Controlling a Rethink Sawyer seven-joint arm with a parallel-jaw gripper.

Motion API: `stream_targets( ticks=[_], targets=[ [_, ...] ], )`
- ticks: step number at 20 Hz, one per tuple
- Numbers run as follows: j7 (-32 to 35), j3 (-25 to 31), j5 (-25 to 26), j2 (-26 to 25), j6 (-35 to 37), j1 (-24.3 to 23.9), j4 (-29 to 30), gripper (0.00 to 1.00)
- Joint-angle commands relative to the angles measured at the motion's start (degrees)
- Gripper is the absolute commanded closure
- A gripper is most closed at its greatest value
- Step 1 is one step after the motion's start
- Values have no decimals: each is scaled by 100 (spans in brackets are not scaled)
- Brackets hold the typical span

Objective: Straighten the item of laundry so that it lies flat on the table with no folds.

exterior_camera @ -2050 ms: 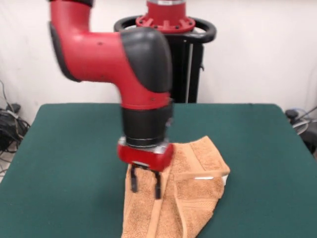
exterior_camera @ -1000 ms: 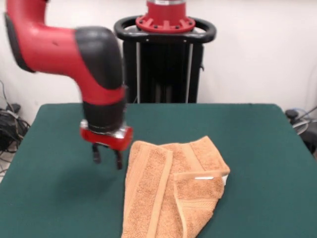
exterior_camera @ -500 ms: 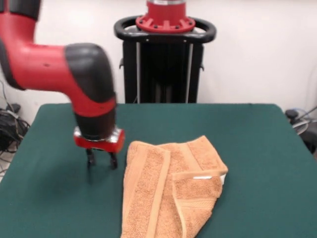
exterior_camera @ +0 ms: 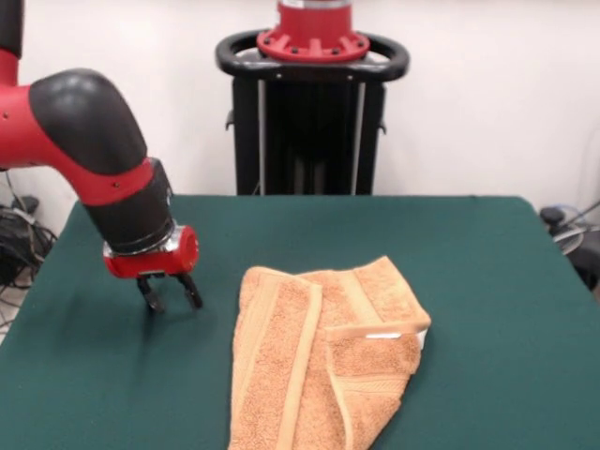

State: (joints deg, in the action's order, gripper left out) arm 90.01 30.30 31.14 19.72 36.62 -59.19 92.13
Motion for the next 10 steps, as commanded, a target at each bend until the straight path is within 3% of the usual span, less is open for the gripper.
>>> stream_targets(
  ticks=[1, 5, 10],
  targets=[
    [980, -1504, 1320, -552, -1613, 213, -1317, 0],
    [447, -1355, 1262, -215, -1336, -34, -796, 0],
    [-356, -833, 1305, 106, -1565, -637, -153, 0]
  ],
)
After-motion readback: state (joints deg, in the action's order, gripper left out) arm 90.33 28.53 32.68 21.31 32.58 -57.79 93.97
